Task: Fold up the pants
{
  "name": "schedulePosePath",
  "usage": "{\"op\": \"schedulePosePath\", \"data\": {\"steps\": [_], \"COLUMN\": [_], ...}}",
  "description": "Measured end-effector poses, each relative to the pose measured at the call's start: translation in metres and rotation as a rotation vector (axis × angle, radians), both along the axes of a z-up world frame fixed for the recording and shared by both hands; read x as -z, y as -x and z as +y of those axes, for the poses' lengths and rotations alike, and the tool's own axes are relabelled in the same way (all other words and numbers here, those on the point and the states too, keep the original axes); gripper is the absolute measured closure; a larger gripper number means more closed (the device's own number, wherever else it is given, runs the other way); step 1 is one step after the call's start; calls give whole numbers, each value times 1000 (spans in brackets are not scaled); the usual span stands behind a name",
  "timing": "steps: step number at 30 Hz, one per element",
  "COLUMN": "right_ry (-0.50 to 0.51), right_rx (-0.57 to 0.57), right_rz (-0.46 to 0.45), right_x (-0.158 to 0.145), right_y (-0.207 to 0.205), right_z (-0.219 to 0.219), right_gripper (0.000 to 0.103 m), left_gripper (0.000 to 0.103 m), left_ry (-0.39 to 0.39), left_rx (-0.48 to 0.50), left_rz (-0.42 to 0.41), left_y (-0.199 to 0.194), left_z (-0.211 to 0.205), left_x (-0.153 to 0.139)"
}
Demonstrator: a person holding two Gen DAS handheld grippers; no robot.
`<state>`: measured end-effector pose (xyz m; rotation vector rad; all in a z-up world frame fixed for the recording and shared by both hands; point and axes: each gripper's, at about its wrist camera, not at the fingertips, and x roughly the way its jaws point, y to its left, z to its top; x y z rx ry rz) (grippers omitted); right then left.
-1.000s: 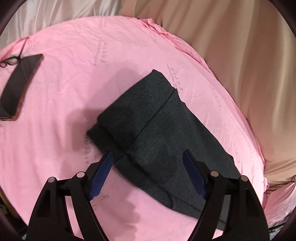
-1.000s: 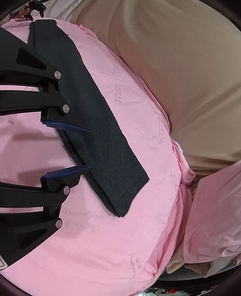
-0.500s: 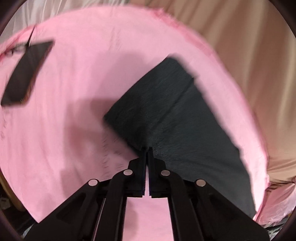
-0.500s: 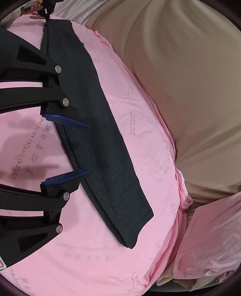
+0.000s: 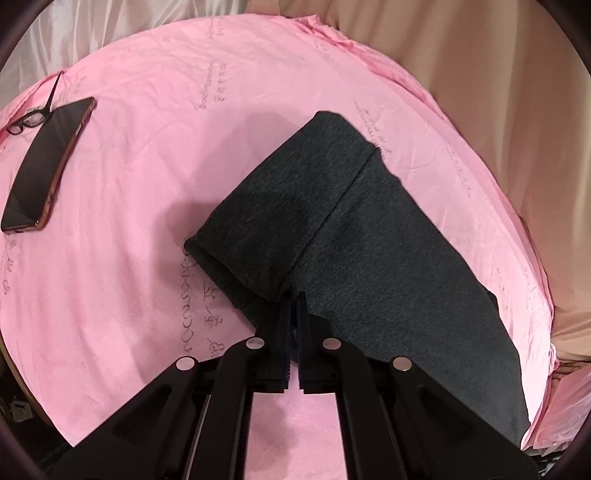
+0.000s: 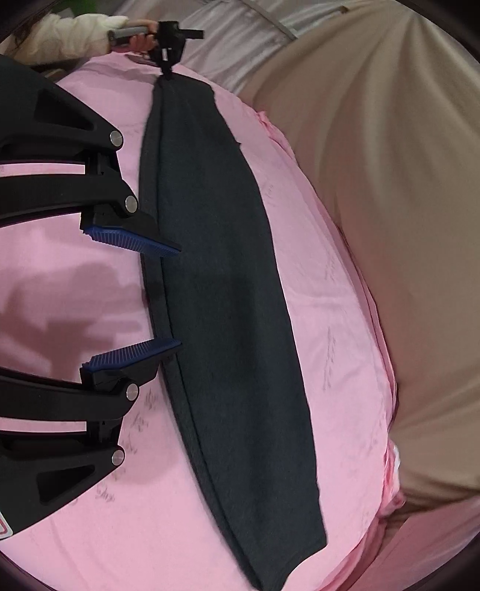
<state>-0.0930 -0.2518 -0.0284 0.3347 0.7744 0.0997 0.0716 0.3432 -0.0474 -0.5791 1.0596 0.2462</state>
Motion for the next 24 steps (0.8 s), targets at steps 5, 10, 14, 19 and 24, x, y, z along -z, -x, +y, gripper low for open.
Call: {"op": "schedulePosePath", "data": {"steps": [5, 10, 14, 19, 24], "right_ry": [178, 305, 338, 241, 240], "right_rx": [-90, -237, -282, -296, -331], "right_rz": [18, 81, 96, 46, 170], "right_x": [5, 18, 19, -20, 19], "right_y": [-26, -51, -58, -39, -43], "right_z": [46, 79, 81, 69, 65], "right_gripper": [57, 57, 100, 101, 102], "left_gripper": [100, 99, 102, 102, 102], "left_ry": [-7, -19, -14, 24, 13], "left_rx": [10, 32, 50, 45, 39], "left_rz": [12, 25, 33, -13, 29], "left_y": [-3, -6, -11, -8, -6], "left_z": [-3, -5, -3, 7, 14], "left_x": [5, 8, 6, -13, 4]}}
